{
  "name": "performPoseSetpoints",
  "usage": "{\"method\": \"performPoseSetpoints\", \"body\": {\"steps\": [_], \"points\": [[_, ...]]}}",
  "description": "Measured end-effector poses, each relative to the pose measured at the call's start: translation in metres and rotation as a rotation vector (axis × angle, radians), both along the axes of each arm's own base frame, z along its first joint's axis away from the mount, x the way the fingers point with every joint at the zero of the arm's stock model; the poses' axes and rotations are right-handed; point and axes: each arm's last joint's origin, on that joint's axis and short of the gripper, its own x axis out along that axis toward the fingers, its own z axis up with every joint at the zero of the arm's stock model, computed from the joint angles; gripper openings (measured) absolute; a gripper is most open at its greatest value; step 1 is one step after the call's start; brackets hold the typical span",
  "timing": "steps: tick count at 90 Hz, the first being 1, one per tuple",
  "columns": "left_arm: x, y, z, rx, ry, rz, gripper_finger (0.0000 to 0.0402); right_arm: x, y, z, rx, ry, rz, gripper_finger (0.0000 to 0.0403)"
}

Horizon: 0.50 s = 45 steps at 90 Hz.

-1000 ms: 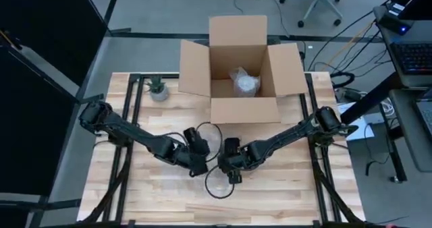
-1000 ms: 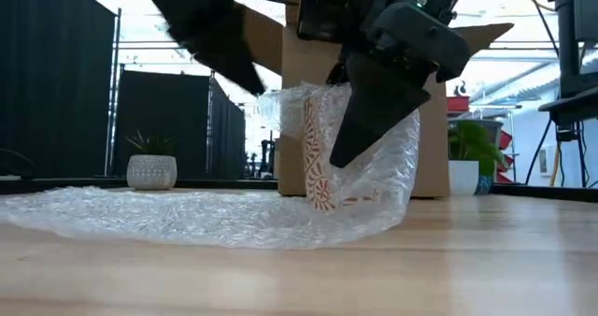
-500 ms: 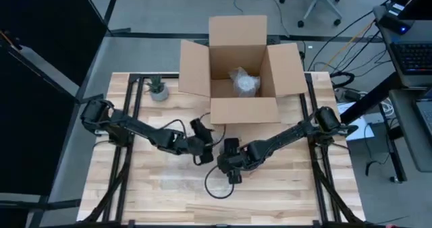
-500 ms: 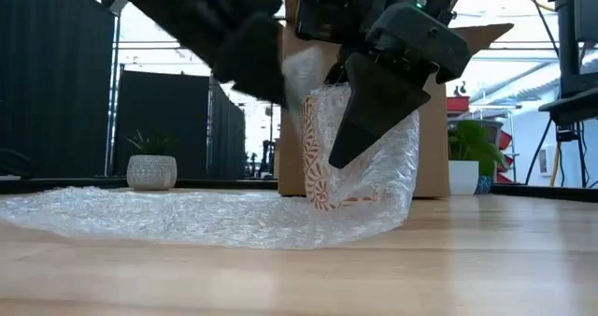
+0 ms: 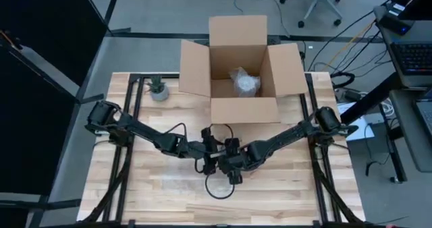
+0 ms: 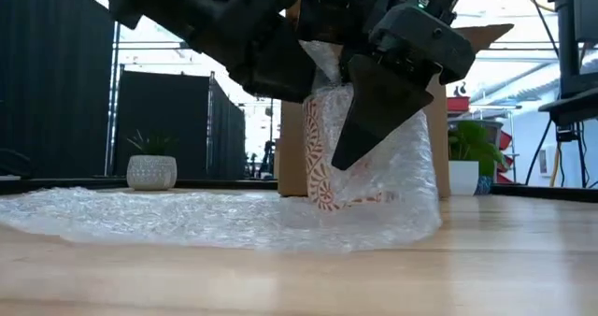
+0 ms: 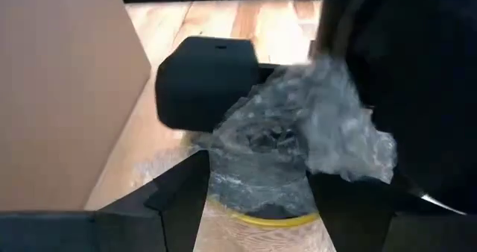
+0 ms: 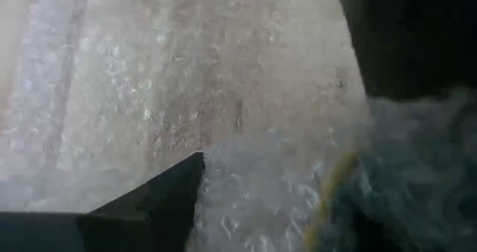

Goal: Wrap mug
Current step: Wrap the orange patterned mug with bubble wrap

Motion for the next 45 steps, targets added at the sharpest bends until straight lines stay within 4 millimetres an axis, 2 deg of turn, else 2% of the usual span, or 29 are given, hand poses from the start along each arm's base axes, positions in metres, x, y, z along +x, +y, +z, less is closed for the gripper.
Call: {"method": "performPoseSetpoints", "body": {"steps": [45], "points": [[-0.001,0.003,0.000,0.010,0.006,0.011,0.0221,-0.009,-0.002,0.091,-0.003,0.054,-0.028,0.0251]]}}
